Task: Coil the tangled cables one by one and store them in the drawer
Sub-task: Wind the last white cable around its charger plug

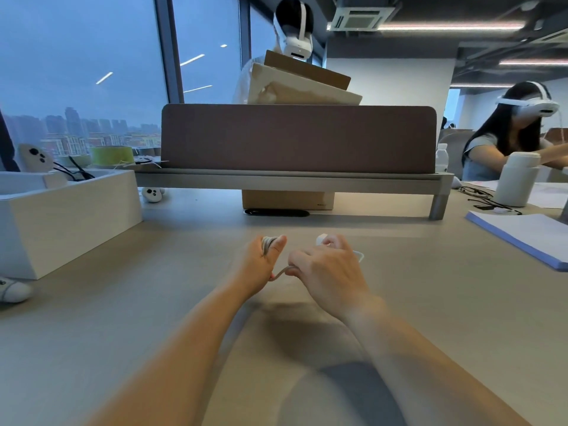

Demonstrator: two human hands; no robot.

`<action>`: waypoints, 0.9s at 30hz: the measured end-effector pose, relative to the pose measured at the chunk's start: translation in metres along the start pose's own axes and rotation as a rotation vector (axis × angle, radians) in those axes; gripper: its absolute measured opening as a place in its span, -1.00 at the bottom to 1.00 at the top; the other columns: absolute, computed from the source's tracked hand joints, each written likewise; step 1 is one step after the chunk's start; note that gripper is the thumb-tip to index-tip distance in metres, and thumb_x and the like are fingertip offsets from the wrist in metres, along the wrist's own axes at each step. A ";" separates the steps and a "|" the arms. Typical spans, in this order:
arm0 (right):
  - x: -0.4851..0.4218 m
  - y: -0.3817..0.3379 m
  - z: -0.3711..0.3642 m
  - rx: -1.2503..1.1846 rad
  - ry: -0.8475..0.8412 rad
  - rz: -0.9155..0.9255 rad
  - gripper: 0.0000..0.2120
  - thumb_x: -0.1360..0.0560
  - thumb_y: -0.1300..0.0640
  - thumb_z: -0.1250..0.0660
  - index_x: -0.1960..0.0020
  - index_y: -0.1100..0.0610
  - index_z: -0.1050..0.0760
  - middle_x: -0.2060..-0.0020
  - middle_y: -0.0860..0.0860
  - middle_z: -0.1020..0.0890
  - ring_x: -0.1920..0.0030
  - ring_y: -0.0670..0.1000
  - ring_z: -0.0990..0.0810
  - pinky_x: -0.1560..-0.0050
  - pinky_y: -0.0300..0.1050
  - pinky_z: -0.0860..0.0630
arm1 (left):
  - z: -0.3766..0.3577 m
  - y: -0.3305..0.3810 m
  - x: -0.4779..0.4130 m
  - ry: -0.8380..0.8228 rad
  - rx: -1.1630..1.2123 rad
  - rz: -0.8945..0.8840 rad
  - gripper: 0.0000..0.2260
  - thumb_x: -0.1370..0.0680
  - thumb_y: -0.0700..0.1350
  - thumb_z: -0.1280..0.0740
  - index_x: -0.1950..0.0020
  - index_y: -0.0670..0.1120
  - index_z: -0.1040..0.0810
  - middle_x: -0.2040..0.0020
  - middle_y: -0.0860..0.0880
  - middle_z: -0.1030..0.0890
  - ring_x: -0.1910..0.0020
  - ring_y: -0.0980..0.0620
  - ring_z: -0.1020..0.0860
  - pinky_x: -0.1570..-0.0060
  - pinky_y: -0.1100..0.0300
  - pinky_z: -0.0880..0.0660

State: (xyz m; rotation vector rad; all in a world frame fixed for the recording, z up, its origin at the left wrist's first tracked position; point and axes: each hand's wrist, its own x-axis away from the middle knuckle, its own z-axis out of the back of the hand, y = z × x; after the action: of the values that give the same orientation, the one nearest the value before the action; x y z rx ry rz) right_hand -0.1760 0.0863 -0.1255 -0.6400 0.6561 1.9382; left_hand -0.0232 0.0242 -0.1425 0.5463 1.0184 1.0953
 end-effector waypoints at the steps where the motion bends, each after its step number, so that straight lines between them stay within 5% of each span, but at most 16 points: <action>1: 0.000 0.000 0.000 0.006 -0.013 -0.017 -0.85 -0.44 0.03 -0.43 0.24 0.03 -0.50 0.33 -0.06 -0.63 0.28 0.06 -0.60 0.01 -0.01 -0.43 | 0.000 -0.001 0.000 -0.002 -0.025 -0.003 -0.60 -0.47 0.30 -0.16 0.22 -0.03 -0.39 0.40 0.02 -0.47 0.50 0.09 -0.49 0.22 -0.11 -0.61; 6: 0.001 0.004 0.004 0.114 -0.029 -0.119 -0.99 -0.41 0.13 -0.42 0.16 0.03 -0.62 0.00 0.03 -0.53 -0.11 0.12 -0.38 -0.08 0.01 -0.24 | -0.001 -0.006 -0.002 -0.042 -0.063 0.017 -0.57 -0.46 0.36 -0.14 0.32 0.02 -0.33 0.46 0.05 -0.43 0.58 0.15 -0.45 0.25 -0.11 -0.62; 8: -0.001 0.000 0.007 0.168 0.011 -0.150 -0.94 -0.33 0.20 -0.46 0.27 0.07 -0.61 0.12 0.03 -0.48 0.00 0.10 -0.33 0.04 -0.04 -0.19 | -0.005 -0.001 -0.002 -0.059 -0.054 0.064 -0.61 -0.53 0.26 -0.17 0.30 -0.02 -0.35 0.43 0.03 -0.44 0.56 0.15 -0.44 0.22 -0.05 -0.62; 13: -0.003 -0.002 0.006 0.178 0.006 -0.179 -0.87 -0.20 0.30 -0.49 0.37 0.10 -0.62 0.38 0.04 -0.60 0.39 0.12 -0.56 0.35 -0.15 -0.41 | -0.010 0.006 0.002 -0.080 -0.001 0.107 -0.62 -0.57 0.17 -0.18 0.24 -0.11 -0.39 0.40 -0.03 -0.43 0.49 0.09 -0.43 0.36 0.16 -0.52; 16: -0.002 -0.005 0.003 0.148 -0.006 -0.218 -0.85 -0.22 0.32 -0.45 0.28 0.10 -0.63 0.36 0.07 -0.64 0.42 0.15 -0.58 0.44 -0.17 -0.40 | -0.008 0.005 0.002 -0.060 0.055 0.129 -0.63 -0.58 0.14 -0.19 0.25 -0.13 -0.39 0.40 -0.05 -0.43 0.50 0.09 -0.42 0.39 0.18 -0.53; 20: -0.003 -0.009 -0.007 0.039 0.047 -0.220 -0.84 -0.25 0.30 -0.51 0.21 0.14 -0.63 0.19 0.08 -0.68 0.14 0.13 -0.67 0.17 -0.10 -0.57 | -0.008 0.008 0.005 -0.054 0.046 0.132 -0.63 -0.59 0.13 -0.18 0.21 -0.15 -0.41 0.40 -0.05 -0.44 0.50 0.08 -0.43 0.39 0.20 -0.53; 23: -0.003 -0.006 -0.007 0.036 0.083 -0.114 -0.86 -0.28 0.19 -0.48 0.16 0.15 -0.65 -0.04 0.08 -0.64 -0.24 0.15 -0.53 -0.33 -0.03 -0.28 | -0.006 0.011 0.005 -0.067 0.023 0.118 -0.61 -0.61 0.11 -0.16 0.22 -0.18 -0.41 0.41 -0.06 -0.43 0.50 0.07 -0.42 0.48 0.30 -0.48; 25: -0.002 -0.004 -0.001 0.028 0.098 -0.072 -0.92 -0.27 0.12 -0.44 0.26 0.11 -0.63 0.10 0.02 -0.65 -0.18 0.12 -0.57 -0.34 -0.06 -0.18 | -0.004 0.010 0.005 -0.066 -0.021 0.122 -0.59 -0.61 0.13 -0.15 0.23 -0.17 -0.41 0.42 -0.05 -0.43 0.50 0.08 -0.43 0.41 0.21 -0.54; 27: 0.000 0.000 0.002 -0.008 0.087 -0.092 -0.83 -0.30 -0.01 -0.45 0.35 0.06 -0.53 0.36 -0.04 -0.61 0.16 0.06 -0.63 -0.24 -0.06 -0.30 | -0.001 0.005 0.002 -0.039 -0.042 0.141 -0.59 -0.59 0.16 -0.16 0.26 -0.15 -0.39 0.45 -0.03 -0.43 0.52 0.07 -0.43 0.25 0.02 -0.59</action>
State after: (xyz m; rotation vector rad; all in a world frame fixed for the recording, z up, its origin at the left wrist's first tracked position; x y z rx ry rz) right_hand -0.1764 0.0874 -0.1236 -0.7502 0.6617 1.8364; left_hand -0.0266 0.0282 -0.1402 0.6108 0.9320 1.2236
